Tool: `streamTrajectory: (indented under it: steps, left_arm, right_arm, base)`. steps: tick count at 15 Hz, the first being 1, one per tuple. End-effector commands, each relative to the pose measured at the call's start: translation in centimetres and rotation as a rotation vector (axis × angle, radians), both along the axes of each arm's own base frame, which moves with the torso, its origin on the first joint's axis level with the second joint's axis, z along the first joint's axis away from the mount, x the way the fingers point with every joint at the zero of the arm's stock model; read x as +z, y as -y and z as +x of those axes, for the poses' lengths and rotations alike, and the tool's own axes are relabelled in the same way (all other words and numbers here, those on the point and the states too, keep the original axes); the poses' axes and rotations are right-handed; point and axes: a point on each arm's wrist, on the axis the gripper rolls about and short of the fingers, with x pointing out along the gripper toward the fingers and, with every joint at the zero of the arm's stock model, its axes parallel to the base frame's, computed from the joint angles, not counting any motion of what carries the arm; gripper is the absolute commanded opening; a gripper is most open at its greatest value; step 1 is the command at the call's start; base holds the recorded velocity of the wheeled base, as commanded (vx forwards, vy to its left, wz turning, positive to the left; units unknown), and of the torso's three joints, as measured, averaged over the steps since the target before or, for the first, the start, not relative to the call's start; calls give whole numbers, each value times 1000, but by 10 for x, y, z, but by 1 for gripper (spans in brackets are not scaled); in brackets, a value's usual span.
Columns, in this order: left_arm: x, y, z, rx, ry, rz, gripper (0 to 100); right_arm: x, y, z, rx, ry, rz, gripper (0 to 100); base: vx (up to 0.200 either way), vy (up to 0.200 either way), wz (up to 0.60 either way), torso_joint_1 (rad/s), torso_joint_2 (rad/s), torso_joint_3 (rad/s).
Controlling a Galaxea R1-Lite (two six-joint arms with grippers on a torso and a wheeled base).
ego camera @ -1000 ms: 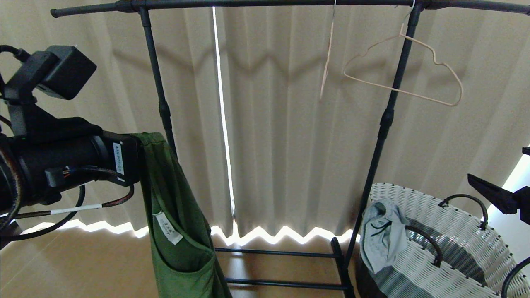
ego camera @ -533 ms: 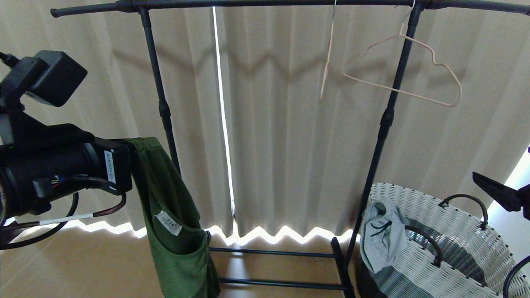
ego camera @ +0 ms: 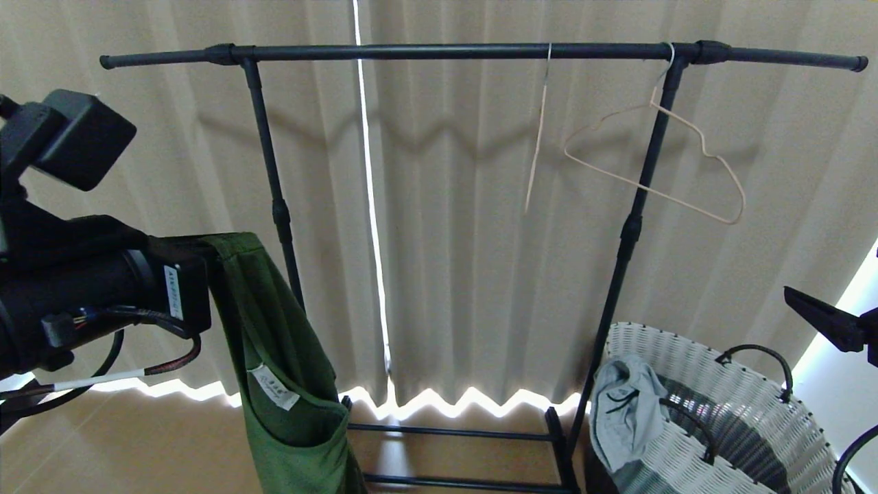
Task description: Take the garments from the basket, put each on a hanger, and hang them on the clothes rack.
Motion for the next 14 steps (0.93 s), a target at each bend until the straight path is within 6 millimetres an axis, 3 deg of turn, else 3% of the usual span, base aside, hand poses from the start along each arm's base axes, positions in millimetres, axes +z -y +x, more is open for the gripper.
streamTrajectory:
  steps: [1,14]
  left_arm:
    - [-2,0,0,-2,-4,2,0]
    - [-27,-6,-11,-17,14,69,0]
  right_arm:
    - [-1,0,1,0,-5,0,100]
    - [-8,4,2,-21,-35,6,100]
  base:
    - [0,0,0,178,-476,-281]
    - [0,0,0,202,-472,-275]
